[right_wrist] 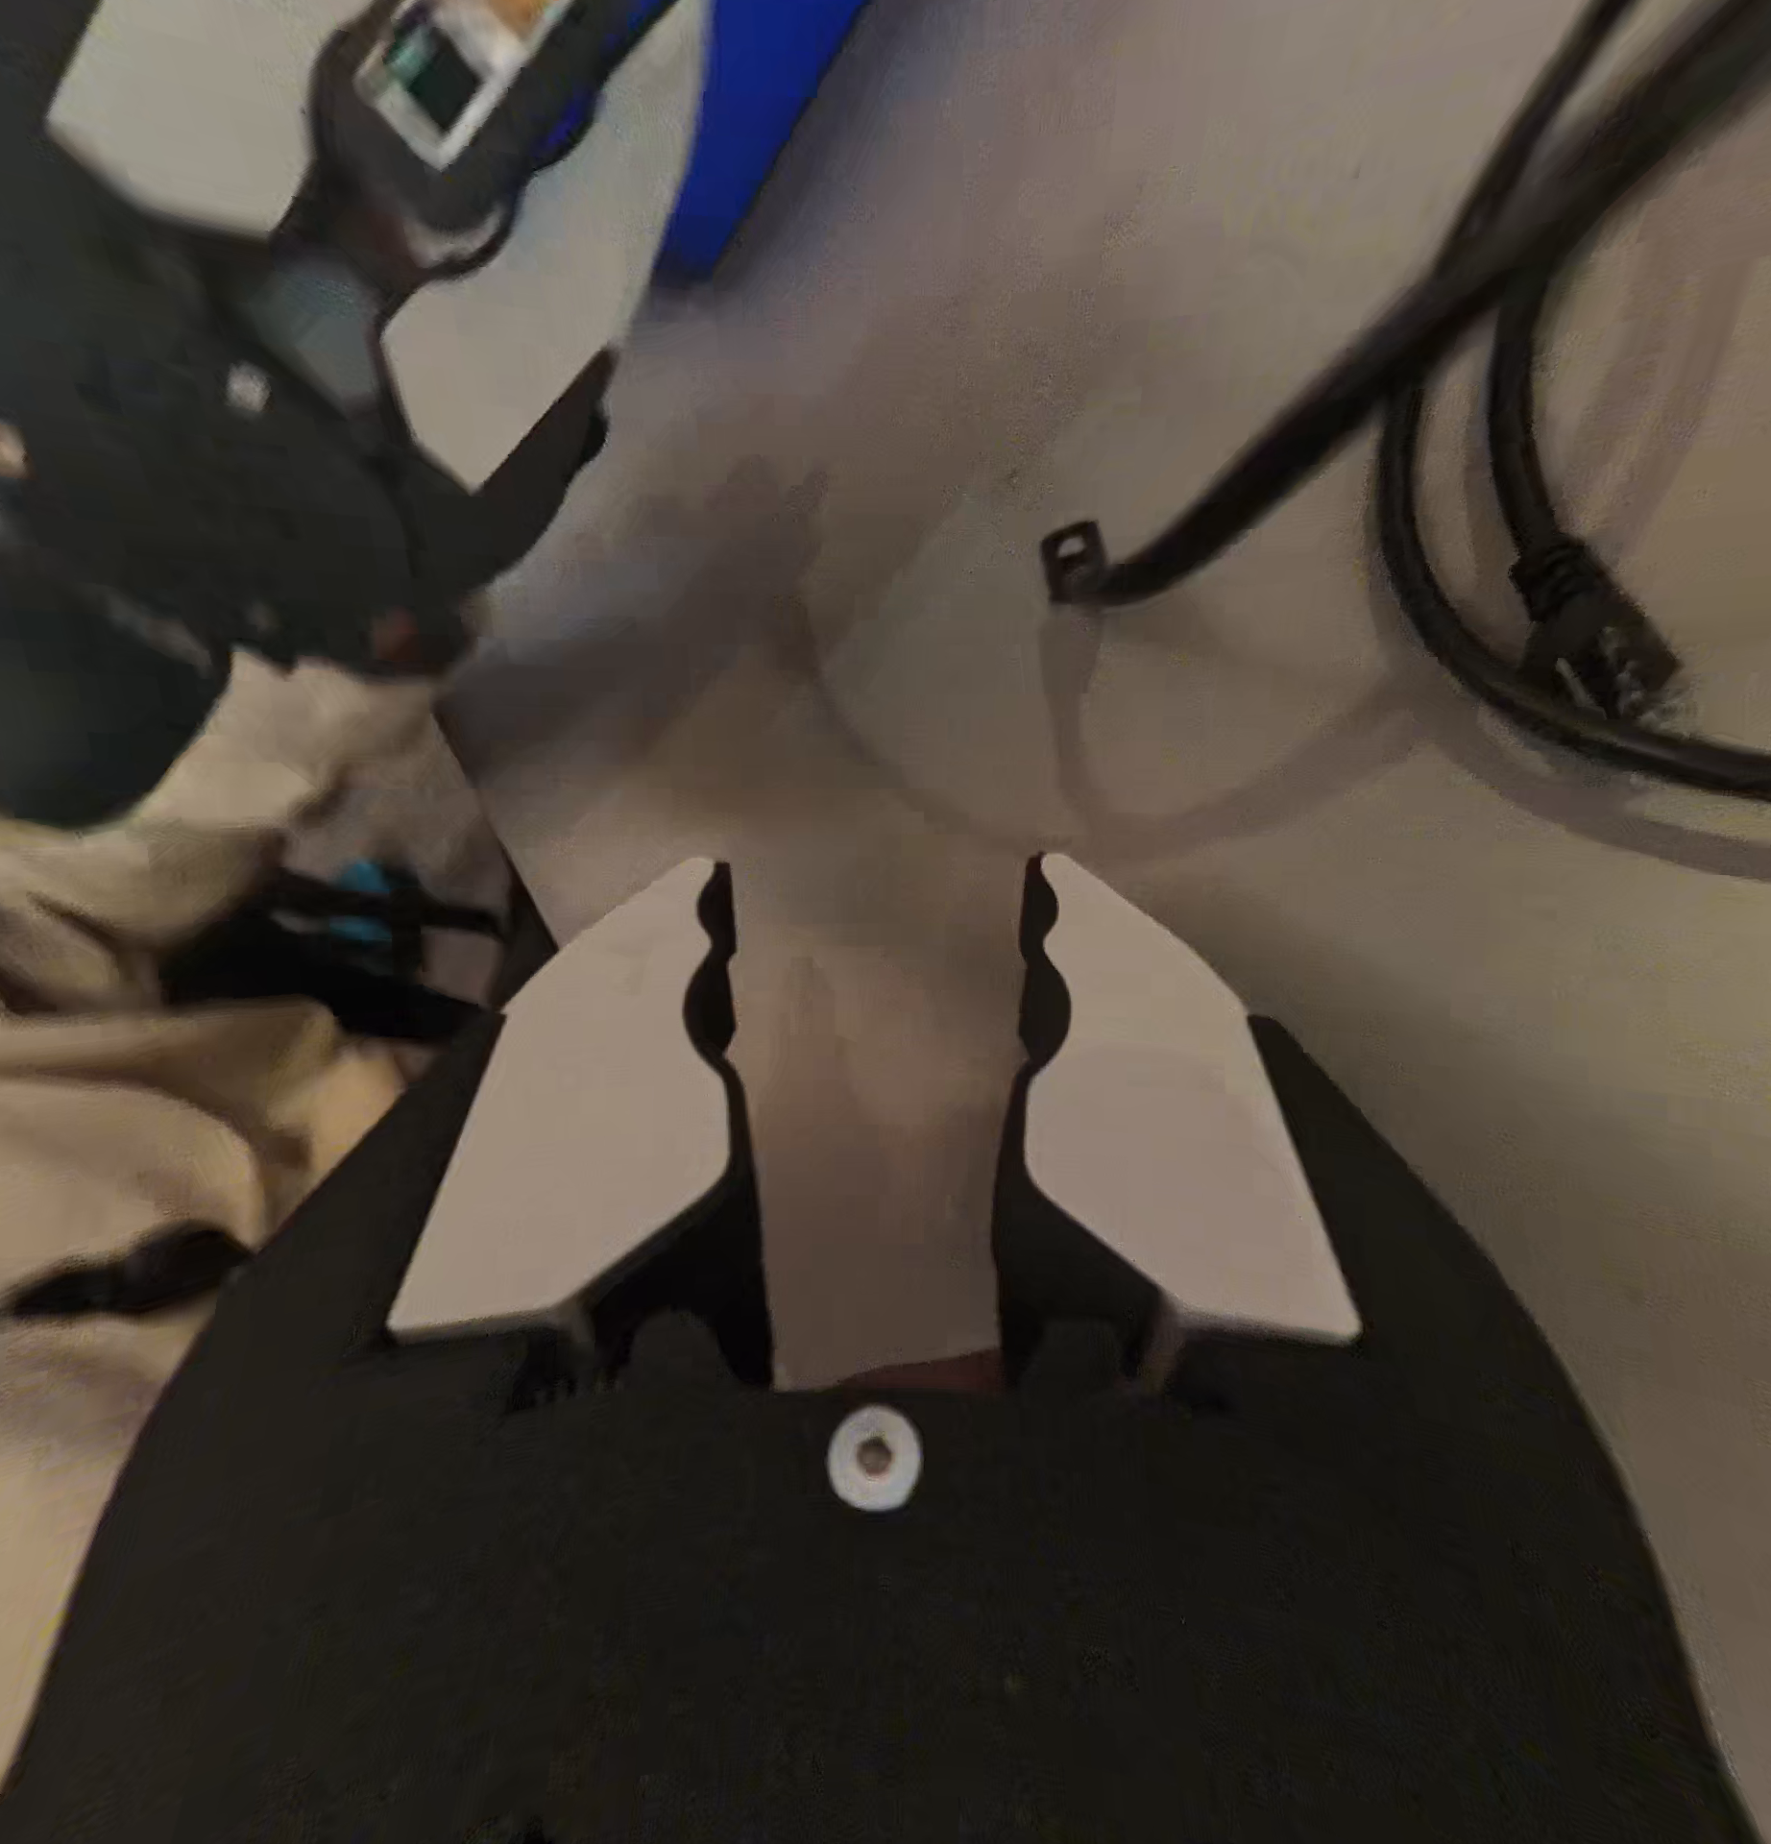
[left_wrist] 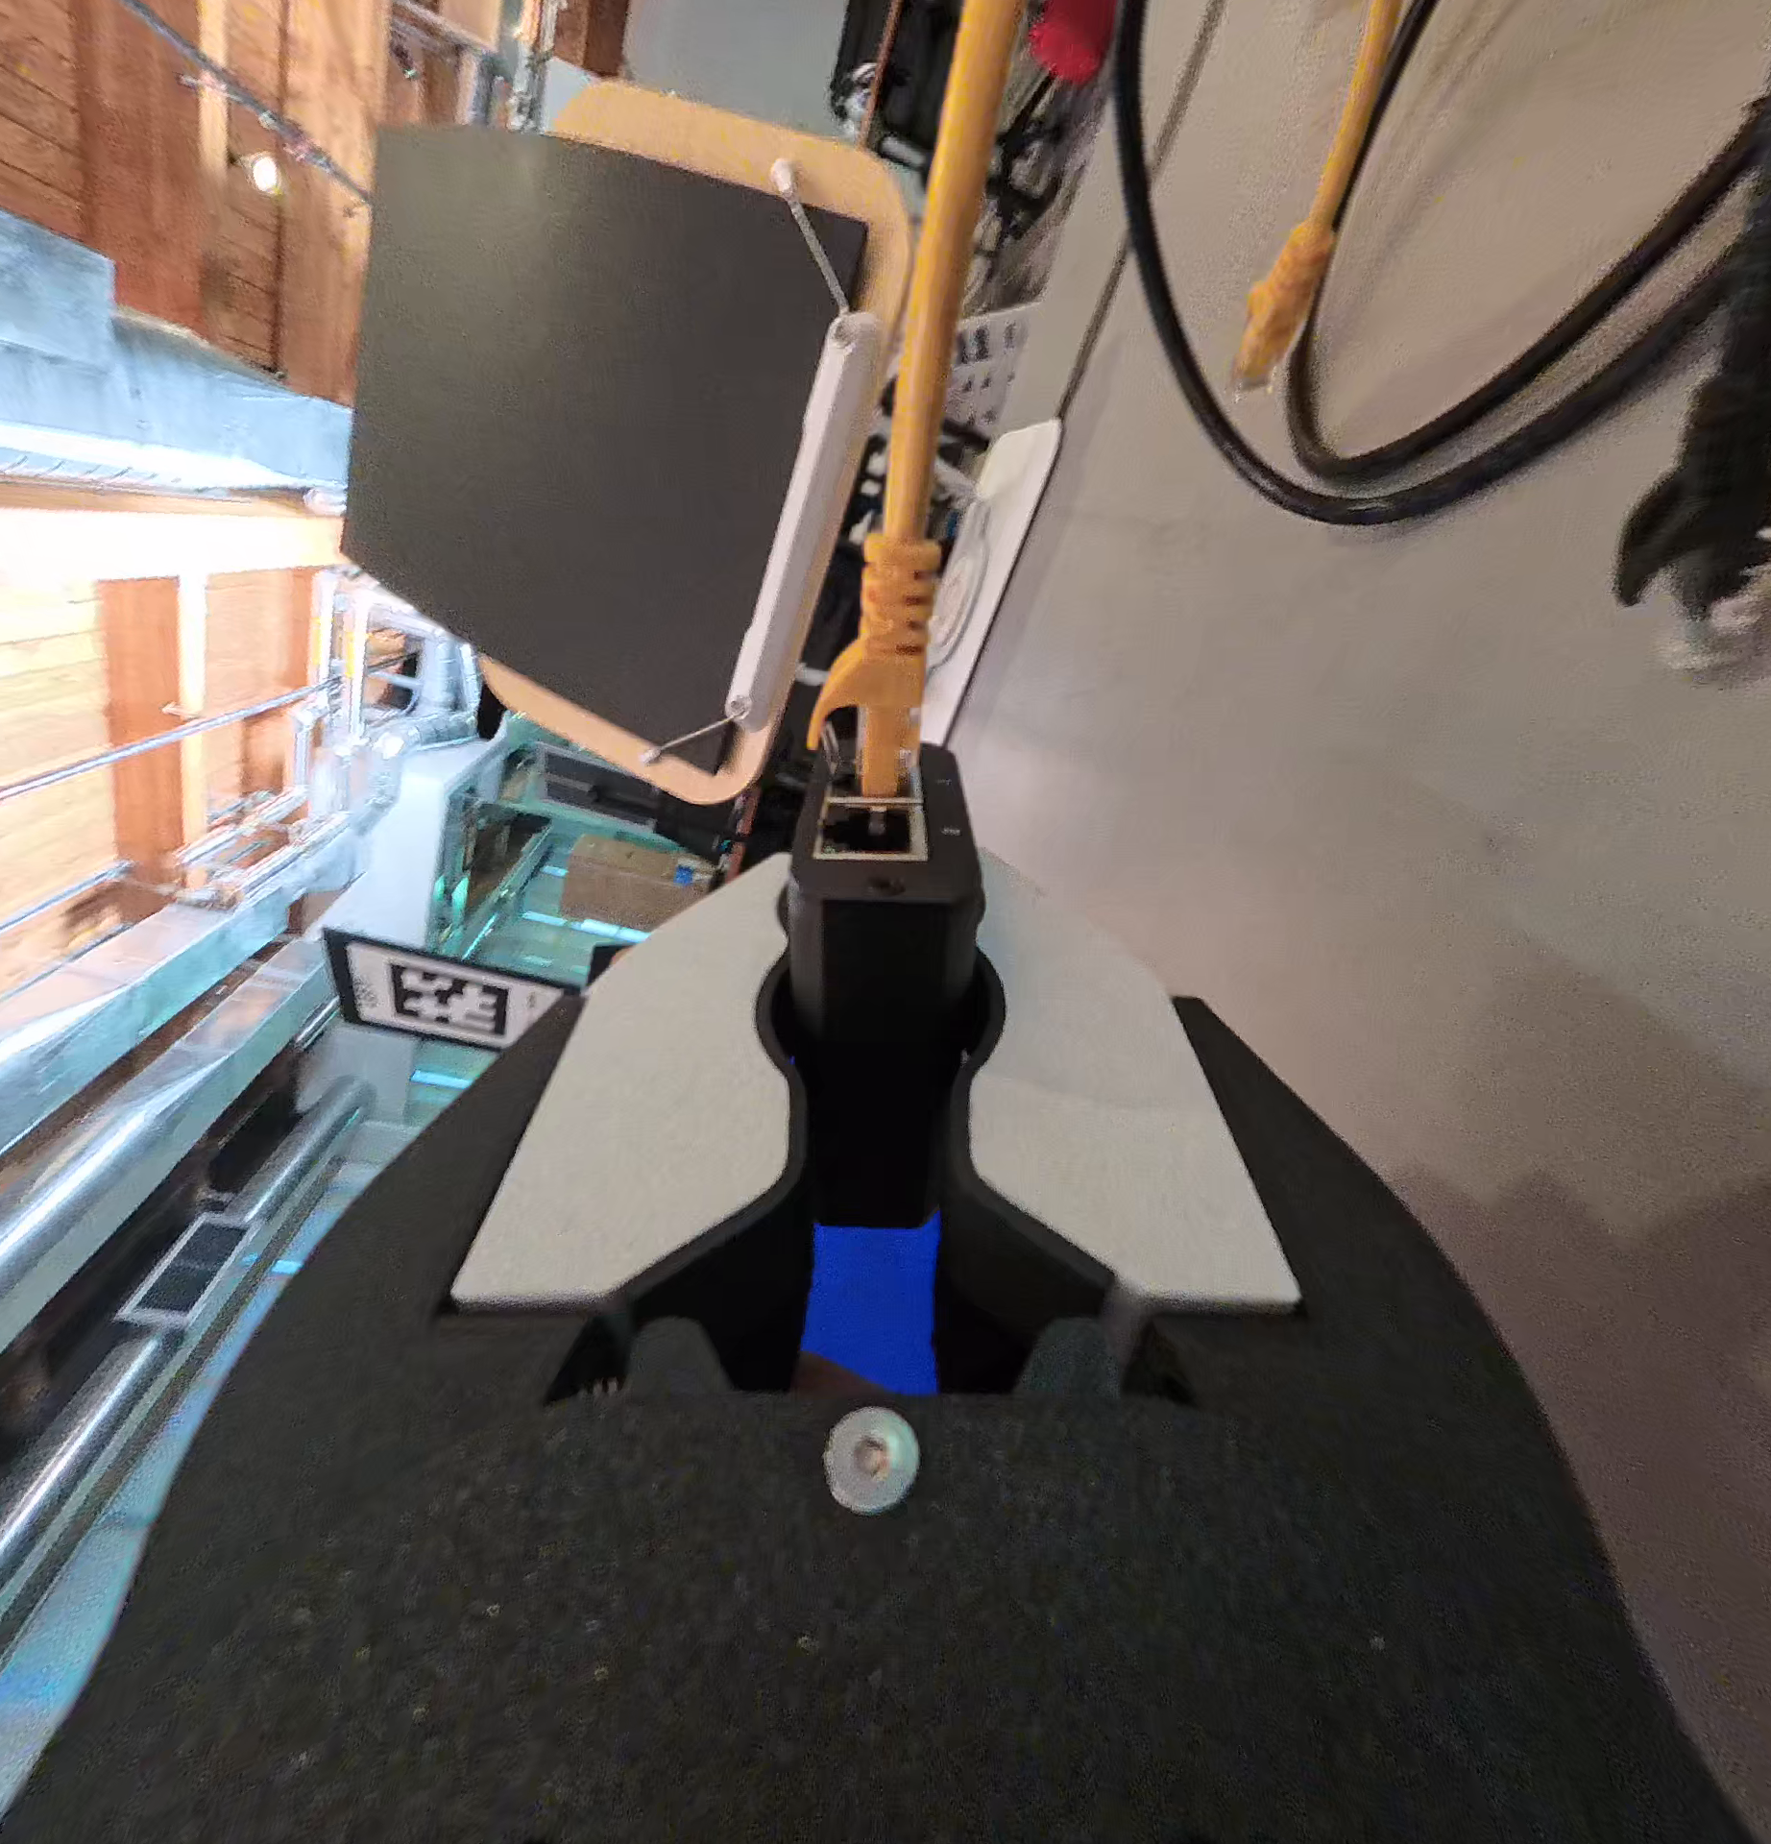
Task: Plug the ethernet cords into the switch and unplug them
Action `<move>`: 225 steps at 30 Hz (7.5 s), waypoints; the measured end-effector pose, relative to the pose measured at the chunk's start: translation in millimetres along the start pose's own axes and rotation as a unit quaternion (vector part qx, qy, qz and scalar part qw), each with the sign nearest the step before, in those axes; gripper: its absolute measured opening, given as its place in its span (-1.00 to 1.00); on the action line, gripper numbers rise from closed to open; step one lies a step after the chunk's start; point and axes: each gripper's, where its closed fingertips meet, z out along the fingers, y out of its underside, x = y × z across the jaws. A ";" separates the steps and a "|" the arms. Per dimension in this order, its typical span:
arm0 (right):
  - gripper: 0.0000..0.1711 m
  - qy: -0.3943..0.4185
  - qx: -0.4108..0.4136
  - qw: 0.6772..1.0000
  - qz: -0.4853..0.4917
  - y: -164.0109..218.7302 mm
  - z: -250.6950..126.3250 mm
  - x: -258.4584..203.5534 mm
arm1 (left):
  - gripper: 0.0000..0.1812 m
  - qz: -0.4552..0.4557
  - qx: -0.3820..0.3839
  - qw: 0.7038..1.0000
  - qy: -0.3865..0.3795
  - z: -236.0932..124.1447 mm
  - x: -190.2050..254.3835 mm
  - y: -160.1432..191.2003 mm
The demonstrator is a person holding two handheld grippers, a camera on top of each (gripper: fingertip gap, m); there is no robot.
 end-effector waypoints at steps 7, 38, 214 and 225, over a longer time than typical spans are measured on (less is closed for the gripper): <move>-0.56 0.132 0.066 0.892 -0.427 -54.4 -57.5 -41.9 | -0.71 -0.005 0.057 0.993 0.102 -7.7 35.5 -14.4; -0.82 0.108 -0.038 0.725 -0.679 -80.0 29.3 -39.9 | -0.69 -0.041 0.052 0.991 0.118 -18.1 37.1 -15.4; -0.14 0.435 -0.140 0.884 -0.097 -191.8 -197.2 348.5 | -0.39 -0.484 -0.023 0.802 0.351 -86.4 58.4 22.3; -0.37 0.054 -0.111 0.923 -0.364 -65.3 -74.6 43.0 | -0.43 -0.480 -0.021 0.802 0.354 -105.0 62.6 26.5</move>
